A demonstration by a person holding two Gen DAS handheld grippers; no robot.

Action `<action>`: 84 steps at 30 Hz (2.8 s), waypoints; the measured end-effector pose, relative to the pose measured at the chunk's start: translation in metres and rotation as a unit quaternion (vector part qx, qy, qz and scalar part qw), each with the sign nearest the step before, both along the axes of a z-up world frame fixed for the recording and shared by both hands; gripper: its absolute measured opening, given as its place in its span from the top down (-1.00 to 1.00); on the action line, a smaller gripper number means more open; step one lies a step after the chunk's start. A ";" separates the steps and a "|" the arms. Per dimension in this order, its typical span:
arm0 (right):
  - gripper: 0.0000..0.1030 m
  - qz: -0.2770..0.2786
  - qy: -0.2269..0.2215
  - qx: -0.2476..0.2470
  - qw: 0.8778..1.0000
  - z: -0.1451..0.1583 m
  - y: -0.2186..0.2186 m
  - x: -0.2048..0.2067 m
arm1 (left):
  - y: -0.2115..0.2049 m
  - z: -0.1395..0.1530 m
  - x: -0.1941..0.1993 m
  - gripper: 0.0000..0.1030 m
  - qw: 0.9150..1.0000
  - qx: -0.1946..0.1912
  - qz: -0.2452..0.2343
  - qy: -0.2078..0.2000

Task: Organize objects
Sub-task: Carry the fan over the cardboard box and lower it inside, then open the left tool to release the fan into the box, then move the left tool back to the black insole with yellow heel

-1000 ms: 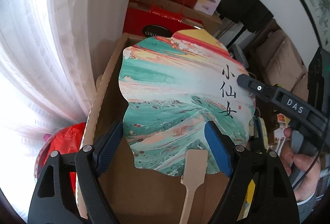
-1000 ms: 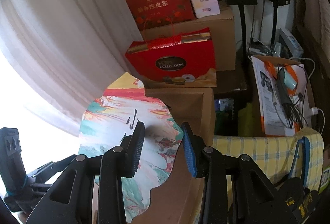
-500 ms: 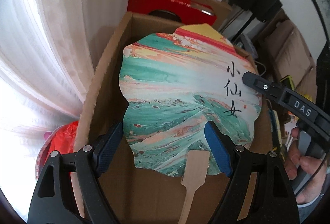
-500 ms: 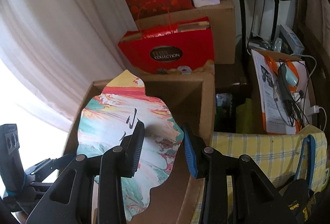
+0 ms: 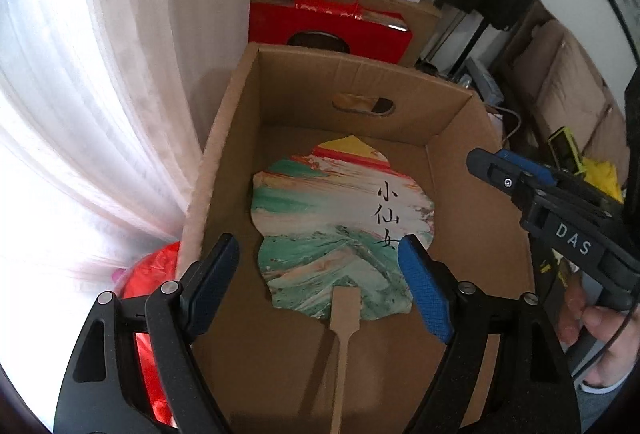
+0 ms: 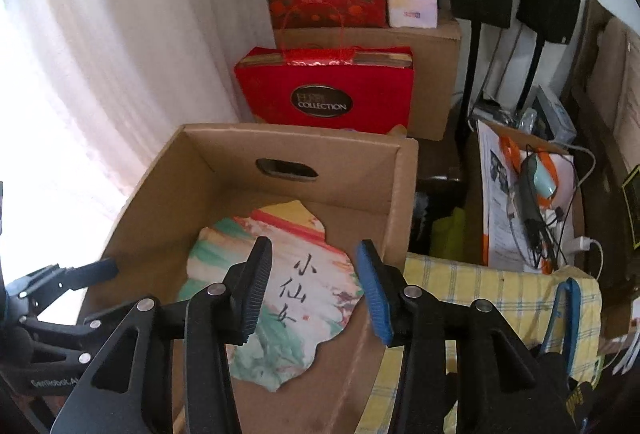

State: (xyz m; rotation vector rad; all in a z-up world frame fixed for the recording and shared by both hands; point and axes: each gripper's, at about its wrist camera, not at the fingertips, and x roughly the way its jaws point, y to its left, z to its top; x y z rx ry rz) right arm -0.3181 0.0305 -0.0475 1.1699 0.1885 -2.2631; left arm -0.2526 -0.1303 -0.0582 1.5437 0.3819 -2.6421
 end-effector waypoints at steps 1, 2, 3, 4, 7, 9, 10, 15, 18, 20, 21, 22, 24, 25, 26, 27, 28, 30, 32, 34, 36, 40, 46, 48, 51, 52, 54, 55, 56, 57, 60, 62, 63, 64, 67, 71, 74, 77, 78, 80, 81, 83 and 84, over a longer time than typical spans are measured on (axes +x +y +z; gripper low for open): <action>0.10 0.003 0.005 0.002 1.000 0.002 -0.001 0.004 | 0.001 0.002 0.002 -0.54 1.000 -0.009 -0.001 0.002; 0.09 0.006 0.011 0.004 1.000 0.004 -0.001 0.008 | 0.002 0.005 0.004 -0.54 1.000 -0.017 -0.001 0.005; 0.08 0.006 0.017 0.008 1.000 0.006 -0.002 0.012 | 0.003 0.007 0.007 -0.54 1.000 -0.025 -0.002 0.008; 0.07 0.005 0.022 0.012 1.000 0.007 -0.002 0.015 | 0.004 0.009 0.009 -0.54 0.999 -0.031 -0.002 0.010; -0.01 -0.004 0.031 0.037 0.999 0.011 -0.003 0.027 | 0.006 0.013 0.016 -0.55 0.999 -0.045 -0.001 0.015; -0.12 -0.004 0.037 0.043 0.998 0.014 -0.001 0.035 | 0.007 0.016 0.023 -0.55 0.998 -0.055 -0.001 0.021; -0.14 -0.006 0.039 0.046 0.998 0.015 0.000 0.038 | 0.008 0.017 0.026 -0.56 0.998 -0.060 -0.001 0.023; -0.30 -0.015 0.036 0.039 0.998 0.019 0.009 0.053 | 0.013 0.023 0.043 -0.68 0.997 -0.070 -0.007 0.034; -0.38 -0.020 0.040 0.038 0.998 0.021 0.014 0.062 | 0.017 0.025 0.053 -0.71 0.996 -0.076 -0.009 0.039; -0.44 -0.023 0.041 0.036 0.998 0.022 0.017 0.067 | 0.019 0.026 0.059 -0.75 0.996 -0.082 -0.010 0.044; -0.51 -0.024 0.041 0.035 0.998 0.023 0.019 0.070 | 0.021 0.027 0.062 -0.79 0.995 -0.083 -0.011 0.046; -0.55 -0.026 0.042 0.034 0.998 0.024 0.021 0.073 | 0.022 0.027 0.066 -0.81 0.995 -0.083 -0.011 0.047; -0.65 -0.032 0.044 0.028 0.998 0.026 0.027 0.079 | 0.024 0.028 0.073 -0.85 0.995 -0.084 -0.012 0.049; -0.66 -0.035 0.046 0.029 0.998 0.027 0.029 0.082 | 0.024 0.028 0.076 -0.86 0.995 -0.086 -0.011 0.052; -0.71 -0.035 0.048 0.030 0.998 0.028 0.032 0.085 | 0.025 0.029 0.078 -0.91 0.995 -0.087 -0.010 0.054; -0.78 -0.036 0.051 0.033 0.997 0.029 0.035 0.090 | 0.025 0.029 0.081 -0.95 0.995 -0.087 -0.009 0.056; -0.83 -0.036 0.052 0.035 0.997 0.029 0.037 0.093 | 0.025 0.029 0.082 -0.95 0.995 -0.085 -0.009 0.057; -1.00 -0.035 0.053 0.037 0.997 0.030 0.042 0.099 | 0.026 0.030 0.086 -0.97 0.995 -0.083 -0.009 0.057; -1.00 -0.035 0.053 0.037 0.997 0.030 0.046 0.105 | 0.026 0.031 0.090 -0.99 0.995 -0.082 -0.010 0.059; -1.00 -0.035 0.051 0.036 0.997 0.030 0.049 0.111 | 0.028 0.033 0.094 -1.00 0.995 -0.083 -0.011 0.062; -1.00 -0.034 0.053 0.036 0.997 0.030 0.052 0.119 | 0.030 0.034 0.099 -1.00 0.994 -0.090 -0.011 0.066; -1.00 -0.030 0.053 0.039 0.997 0.027 0.055 0.130 | 0.034 0.037 0.110 -1.00 0.992 -0.106 -0.009 0.071; -1.00 -0.032 0.052 0.037 0.997 0.026 0.062 0.145 | 0.040 0.037 0.126 -1.00 0.989 -0.120 -0.017 0.084; -1.00 -0.035 0.054 0.040 0.997 0.025 0.066 0.150 | 0.044 0.036 0.131 -1.00 0.988 -0.126 -0.021 0.084; -1.00 -0.036 0.055 0.039 0.997 0.024 0.073 0.159 | 0.047 0.033 0.138 -1.00 0.989 -0.121 -0.026 0.081; -1.00 -0.037 0.056 0.039 0.997 0.024 0.074 0.162 | 0.048 0.033 0.140 -1.00 0.989 -0.121 -0.026 0.080; -1.00 -0.038 0.058 0.037 0.997 0.024 0.079 0.168 | 0.052 0.032 0.145 -1.00 0.989 -0.122 -0.029 0.081; -1.00 -0.039 0.058 0.037 0.997 0.024 0.081 0.170 | 0.054 0.032 0.147 -1.00 0.989 -0.123 -0.030 0.081; -1.00 -0.039 0.059 0.039 0.997 0.023 0.082 0.172 | 0.055 0.032 0.150 -1.00 0.988 -0.125 -0.029 0.084; -1.00 -0.040 0.059 0.042 0.997 0.022 0.084 0.175 | 0.056 0.032 0.152 -1.00 0.988 -0.126 -0.028 0.086; -1.00 -0.042 0.058 0.045 0.996 0.020 0.089 0.184 | 0.060 0.030 0.157 -1.00 0.988 -0.121 -0.028 0.088; -1.00 -0.046 0.060 0.046 0.996 0.020 0.093 0.190 | 0.063 0.029 0.159 -1.00 0.989 -0.118 -0.031 0.087; -1.00 -0.047 0.061 0.046 0.996 0.019 0.095 0.192 | 0.066 0.028 0.160 -1.00 0.989 -0.118 -0.034 0.087; -1.00 -0.049 0.062 0.046 0.996 0.019 0.097 0.194 | 0.068 0.027 0.161 -1.00 0.988 -0.118 -0.037 0.087; -1.00 -0.056 0.062 0.044 0.996 0.018 0.104 0.200 | 0.075 0.027 0.162 -0.99 0.989 -0.111 -0.044 0.088; -1.00 -0.064 0.061 0.044 0.995 0.015 0.116 0.205 | 0.084 0.028 0.164 -0.99 0.989 -0.103 -0.051 0.093; -1.00 -0.073 0.059 0.042 0.995 0.013 0.126 0.206 | 0.094 0.027 0.164 -0.99 0.989 -0.096 -0.064 0.093; -1.00 -0.082 0.057 0.041 0.994 0.011 0.139 0.206 | 0.106 0.026 0.163 -0.99 0.989 -0.091 -0.077 0.093; -1.00 -0.086 0.056 0.042 0.994 0.010 0.143 0.206 | 0.110 0.025 0.163 -0.99 0.988 -0.088 -0.081 0.093; -1.00 -0.093 0.054 0.040 0.993 0.009 0.154 0.205 | 0.117 0.027 0.163 -0.99 0.988 -0.080 -0.087 0.097; -1.00 -0.099 0.051 0.040 0.993 0.008 0.162 0.204 | 0.120 0.028 0.163 -0.99 0.988 -0.072 -0.092 0.102; -1.00 -0.108 0.049 0.039 0.992 0.008 0.175 0.202 | 0.128 0.031 0.164 -0.99 0.987 -0.061 -0.105 0.108; -1.00 -0.116 0.048 0.039 0.991 0.008 0.185 0.200 | 0.133 0.033 0.163 -0.99 0.986 -0.062 -0.112 0.109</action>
